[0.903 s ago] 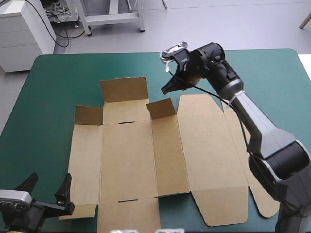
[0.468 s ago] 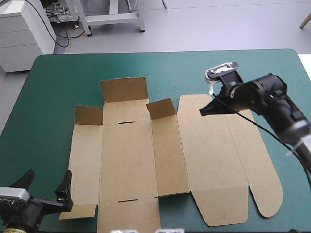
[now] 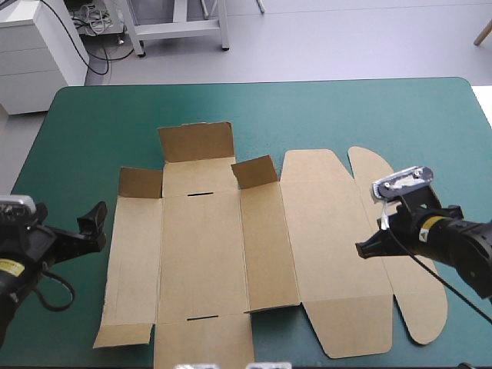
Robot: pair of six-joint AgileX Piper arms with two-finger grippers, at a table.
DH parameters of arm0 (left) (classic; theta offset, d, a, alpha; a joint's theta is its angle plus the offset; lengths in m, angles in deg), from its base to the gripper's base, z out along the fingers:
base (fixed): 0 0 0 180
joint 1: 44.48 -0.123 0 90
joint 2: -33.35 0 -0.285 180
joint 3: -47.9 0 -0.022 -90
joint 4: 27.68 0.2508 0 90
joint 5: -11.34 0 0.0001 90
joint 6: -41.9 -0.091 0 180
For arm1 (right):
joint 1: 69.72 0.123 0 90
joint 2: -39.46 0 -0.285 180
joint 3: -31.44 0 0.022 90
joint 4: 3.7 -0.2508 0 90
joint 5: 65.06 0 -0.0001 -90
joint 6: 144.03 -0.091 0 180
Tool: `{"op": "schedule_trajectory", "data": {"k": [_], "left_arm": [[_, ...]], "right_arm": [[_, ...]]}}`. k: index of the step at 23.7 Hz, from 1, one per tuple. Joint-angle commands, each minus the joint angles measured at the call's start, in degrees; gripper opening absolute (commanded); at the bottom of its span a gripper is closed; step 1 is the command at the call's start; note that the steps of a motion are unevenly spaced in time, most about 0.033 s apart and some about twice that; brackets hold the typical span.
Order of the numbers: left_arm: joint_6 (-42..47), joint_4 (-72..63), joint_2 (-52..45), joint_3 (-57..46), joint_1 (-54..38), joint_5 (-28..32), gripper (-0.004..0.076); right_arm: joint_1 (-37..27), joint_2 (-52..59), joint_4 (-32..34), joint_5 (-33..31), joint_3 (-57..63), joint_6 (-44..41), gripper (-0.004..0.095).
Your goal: Fold the box
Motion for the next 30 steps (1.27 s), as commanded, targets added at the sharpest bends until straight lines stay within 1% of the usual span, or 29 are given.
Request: {"op": "schedule_trajectory", "data": {"k": [1,6,9,12,16,17,19,20,21,23,25,28,30], "left_arm": [[0.2,-1.1,5.8,6.1,0.3,-2.3,0.069],[0.2,-1.6,12.0,7.4,0.3,-15.8,0.069],[0.2,-0.5,15.5,7.4,0.3,-19.9,0.069],[0.2,-0.8,16.0,7.4,0.3,-19.5,0.069],[0.4,0.4,16.4,6.8,0.3,-22.8,0.069],[0.6,1.4,16.6,6.5,0.3,-23.4,0.069],[3.3,8.7,18.3,5.8,-1.1,-24.9,0.069],[3.3,8.7,18.9,5.5,-2.6,-24.6,0.069],[2.4,5.7,20.0,4.6,-4.6,-24.1,0.069],[-4.1,-3.8,22.4,1.6,-10.9,-24.0,0.069],[-8.7,-12.5,25.0,-2.8,-17.3,-23.4,0.069],[-11.1,-16.1,27.1,-5.0,-22.2,-23.5,0.069],[-12.3,-16.9,28.1,-5.0,-23.8,-25.4,0.069]], "right_arm": [[-0.3,5.4,0.6,3.1,2.9,-0.9,-0.0002],[-0.3,11.3,0.6,2.9,7.9,-1.0,-0.0002],[-0.3,14.8,0.6,2.7,10.4,-0.8,-0.0002],[-0.3,16.6,0.6,2.0,11.0,-0.8,-0.0002],[-0.3,17.1,0.6,2.0,11.0,-0.8,-0.0002],[-0.3,17.1,0.6,1.8,11.0,-0.8,-0.0002],[-0.3,17.1,0.6,1.9,11.0,-0.4,-0.0002],[-0.3,17.1,0.6,1.9,11.0,-0.4,-0.0002],[-0.3,17.1,0.5,1.9,11.0,-0.4,-0.0002],[-0.3,17.1,0.5,1.9,11.0,-0.4,-0.0002],[-0.3,17.1,0.5,1.9,11.0,-0.4,-0.0002],[-0.3,17.1,0.5,1.9,11.0,-0.4,-0.0002],[-0.3,17.1,0.5,1.9,11.0,-0.4,-0.0002]]}}
